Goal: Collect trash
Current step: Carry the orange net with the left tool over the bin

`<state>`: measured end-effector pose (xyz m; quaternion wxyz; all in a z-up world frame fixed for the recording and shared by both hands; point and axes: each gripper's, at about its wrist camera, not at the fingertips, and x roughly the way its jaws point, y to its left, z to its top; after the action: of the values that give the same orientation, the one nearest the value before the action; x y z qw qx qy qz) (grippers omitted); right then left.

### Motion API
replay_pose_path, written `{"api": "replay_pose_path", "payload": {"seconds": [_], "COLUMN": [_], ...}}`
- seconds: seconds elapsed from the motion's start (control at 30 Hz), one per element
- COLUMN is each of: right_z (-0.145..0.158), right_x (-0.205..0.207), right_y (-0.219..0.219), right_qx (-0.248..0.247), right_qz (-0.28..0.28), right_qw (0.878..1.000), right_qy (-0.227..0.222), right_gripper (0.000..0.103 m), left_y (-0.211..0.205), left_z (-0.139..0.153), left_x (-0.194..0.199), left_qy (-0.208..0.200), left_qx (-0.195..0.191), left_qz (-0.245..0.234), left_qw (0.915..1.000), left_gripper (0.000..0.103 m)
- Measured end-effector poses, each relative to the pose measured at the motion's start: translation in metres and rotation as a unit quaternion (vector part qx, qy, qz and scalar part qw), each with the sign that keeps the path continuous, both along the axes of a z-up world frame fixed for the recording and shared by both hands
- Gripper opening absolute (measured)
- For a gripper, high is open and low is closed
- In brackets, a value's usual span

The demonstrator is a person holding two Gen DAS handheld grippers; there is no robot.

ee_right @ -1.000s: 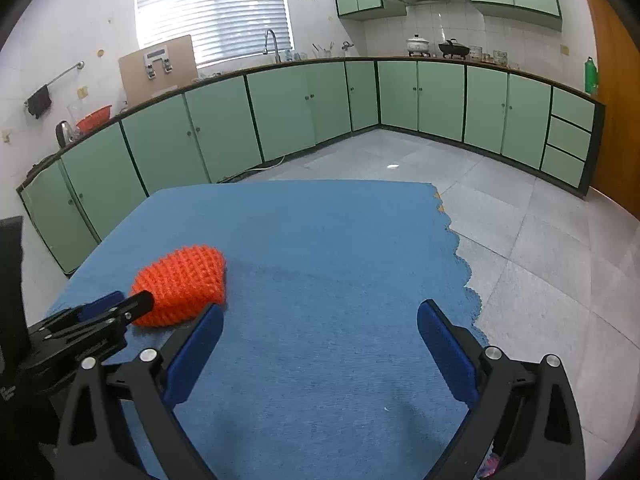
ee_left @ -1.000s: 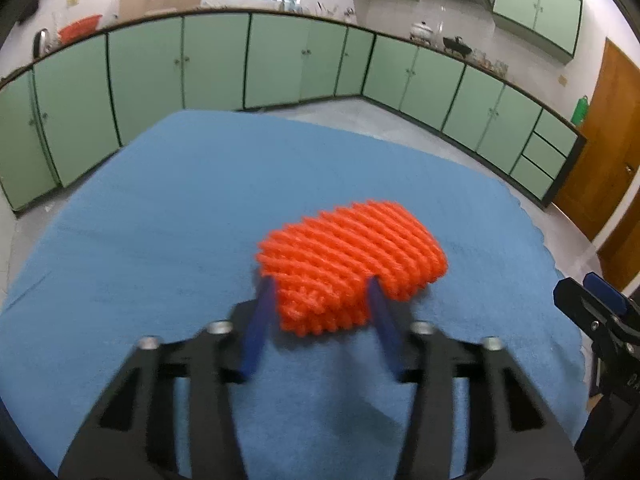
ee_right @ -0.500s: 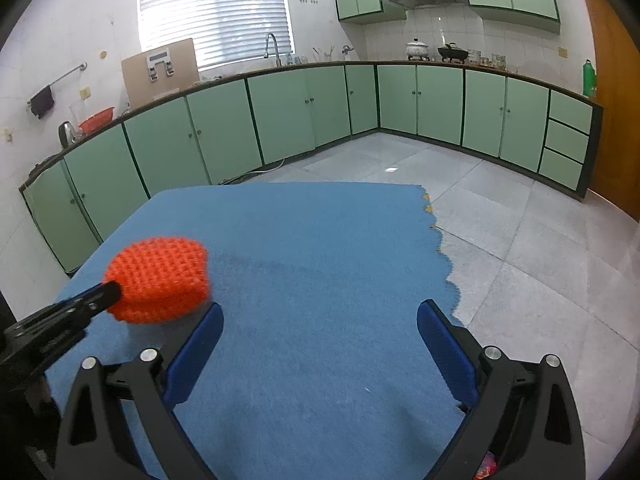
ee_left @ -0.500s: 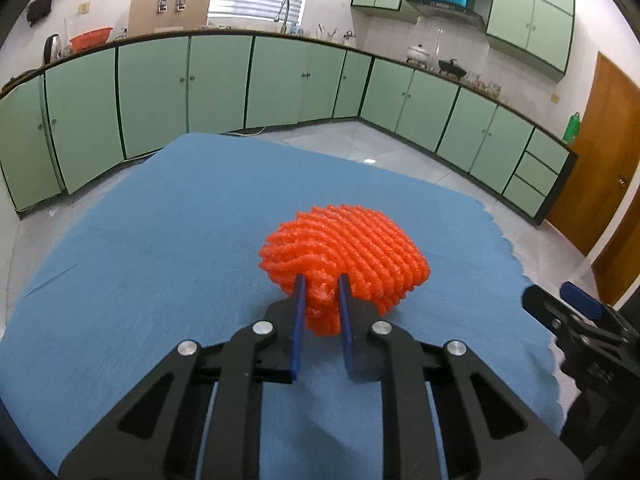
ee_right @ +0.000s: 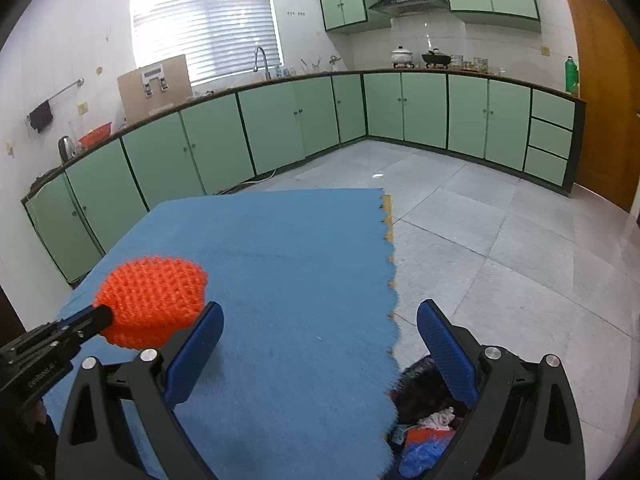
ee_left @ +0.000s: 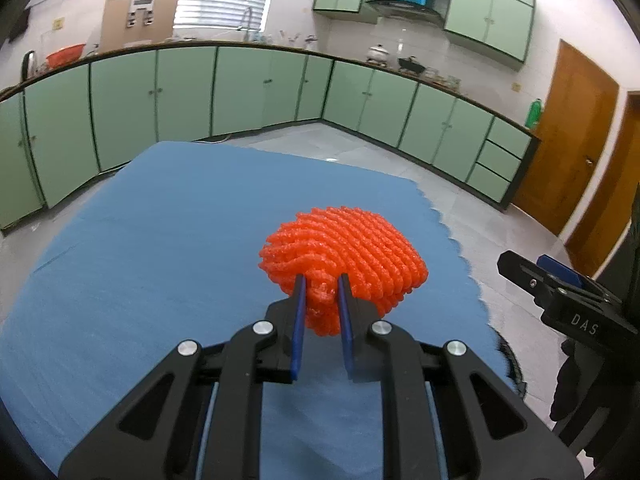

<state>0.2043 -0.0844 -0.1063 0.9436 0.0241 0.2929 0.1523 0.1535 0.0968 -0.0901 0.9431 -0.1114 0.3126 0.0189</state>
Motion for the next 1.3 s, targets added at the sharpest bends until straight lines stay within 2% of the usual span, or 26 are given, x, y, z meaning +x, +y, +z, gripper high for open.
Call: {"api": "replay_pose_path", "payload": {"seconds": [0.4,0.73,1.0,1.3], "right_z": [0.017,0.021,0.011,-0.003], "right_x": [-0.031,-0.059,-0.078,-0.094], "right_y": [-0.053,-0.107,-0.157,-0.205], "right_qx": [0.01,0.008,0.007,0.01], "right_qz": [-0.044,-0.092,-0.136,-0.178], "right_qw": [0.999,0.995,0.99,0.984], "right_qy": [-0.016,-0.03,-0.023,-0.013], "right_gripper": [0.095,0.095,0.095,0.095], "left_y": [-0.07,-0.129,-0.182,-0.237], "left_z": [0.012,0.015,0.007,-0.02], "left_x": [-0.014,-0.007,0.002,0.019], "left_qy": [-0.027,-0.037,-0.034,-0.012], "left_qx": [0.004,0.008,0.011,0.02], "left_qz": [-0.066,-0.123,-0.166,-0.201], "left_qw": [0.9974,0.9917,0.9855,0.9794], "left_gripper": [0.014,0.014,0.014,0.014]}}
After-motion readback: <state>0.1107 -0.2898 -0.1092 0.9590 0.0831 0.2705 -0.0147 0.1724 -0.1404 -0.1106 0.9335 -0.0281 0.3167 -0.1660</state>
